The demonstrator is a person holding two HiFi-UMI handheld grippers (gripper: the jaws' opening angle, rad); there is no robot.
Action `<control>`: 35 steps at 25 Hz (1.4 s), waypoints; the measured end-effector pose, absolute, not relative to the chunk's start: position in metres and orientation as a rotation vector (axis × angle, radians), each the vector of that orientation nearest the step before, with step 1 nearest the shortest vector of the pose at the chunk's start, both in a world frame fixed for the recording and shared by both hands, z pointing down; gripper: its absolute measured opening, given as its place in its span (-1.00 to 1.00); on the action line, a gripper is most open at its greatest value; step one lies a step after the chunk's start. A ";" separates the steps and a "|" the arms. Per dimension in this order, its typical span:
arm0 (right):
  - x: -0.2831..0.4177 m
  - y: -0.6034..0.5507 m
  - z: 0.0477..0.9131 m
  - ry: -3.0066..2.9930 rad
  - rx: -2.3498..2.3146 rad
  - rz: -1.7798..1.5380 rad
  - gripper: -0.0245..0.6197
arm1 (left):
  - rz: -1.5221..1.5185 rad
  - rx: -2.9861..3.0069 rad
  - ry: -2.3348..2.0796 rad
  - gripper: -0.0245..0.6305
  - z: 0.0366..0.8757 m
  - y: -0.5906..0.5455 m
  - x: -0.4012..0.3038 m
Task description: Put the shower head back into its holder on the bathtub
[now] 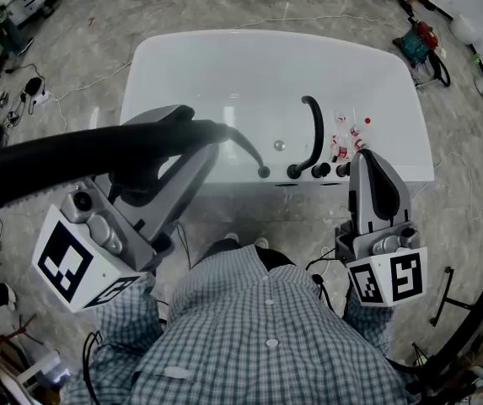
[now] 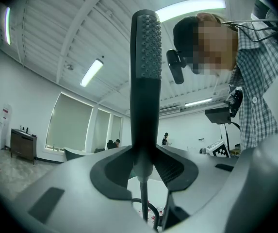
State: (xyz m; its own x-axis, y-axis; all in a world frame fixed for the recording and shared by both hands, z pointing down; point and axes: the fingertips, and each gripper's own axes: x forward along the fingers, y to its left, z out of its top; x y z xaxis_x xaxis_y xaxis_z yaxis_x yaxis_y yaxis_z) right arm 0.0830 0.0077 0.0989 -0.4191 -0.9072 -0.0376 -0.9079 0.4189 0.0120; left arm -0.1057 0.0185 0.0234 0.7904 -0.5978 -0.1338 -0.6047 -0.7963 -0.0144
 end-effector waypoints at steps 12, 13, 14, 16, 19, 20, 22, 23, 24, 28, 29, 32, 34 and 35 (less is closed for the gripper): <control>0.087 0.008 0.107 2.620 -1.709 0.031 -0.87 | 0.184 -2.952 0.977 -0.49 0.034 0.015 -0.104; 0.087 0.008 0.107 2.618 -1.715 0.028 -0.87 | 0.181 -2.956 0.974 -0.49 0.034 0.015 -0.104; 0.088 0.008 0.107 2.616 -1.721 0.026 -0.87 | 0.179 -2.961 0.971 -0.49 0.034 0.014 -0.103; 0.089 0.008 0.108 2.615 -1.734 0.019 -0.87 | 0.172 -2.967 0.967 -0.49 0.035 0.013 -0.102; 0.090 0.007 0.111 2.621 -1.744 0.011 -0.87 | 0.164 -2.975 0.962 -0.49 0.039 0.012 -0.099; 0.091 0.007 0.113 2.622 -1.744 0.009 -0.87 | 0.163 -2.978 0.960 -0.49 0.042 0.011 -0.098; 0.092 0.007 0.116 2.625 -1.744 0.007 -0.87 | 0.162 -2.987 0.957 -0.49 0.046 0.010 -0.095; 0.091 0.007 0.116 2.627 -1.745 0.007 -0.87 | 0.161 -2.991 0.955 -0.49 0.047 0.010 -0.095; 0.091 0.008 0.116 2.629 -1.749 0.008 -0.87 | 0.161 -2.994 0.954 -0.49 0.047 0.010 -0.095; 0.093 0.008 0.116 2.627 -1.762 0.002 -0.87 | 0.162 -3.007 0.951 -0.49 0.048 0.009 -0.096; 0.093 0.008 0.116 2.626 -1.764 0.000 -0.87 | 0.162 -3.011 0.951 -0.49 0.049 0.008 -0.095; 0.094 0.008 0.117 2.625 -1.769 -0.007 -0.87 | 0.160 -3.023 0.952 -0.49 0.053 0.006 -0.095; 0.094 0.009 0.118 2.626 -1.773 -0.010 -0.87 | 0.157 -3.028 0.958 -0.49 0.055 0.005 -0.096; 0.094 0.009 0.118 2.626 -1.776 -0.012 -0.87 | 0.156 -3.031 0.962 -0.49 0.056 0.004 -0.096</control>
State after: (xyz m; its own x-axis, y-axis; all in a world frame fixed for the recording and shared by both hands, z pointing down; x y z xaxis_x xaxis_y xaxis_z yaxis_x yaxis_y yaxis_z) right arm 0.0936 0.0091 0.1178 -0.3717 -0.9279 0.0280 -0.9281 0.3721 0.0095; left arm -0.0965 0.0043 0.0555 0.8125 -0.5774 -0.0806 -0.5733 -0.8164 0.0695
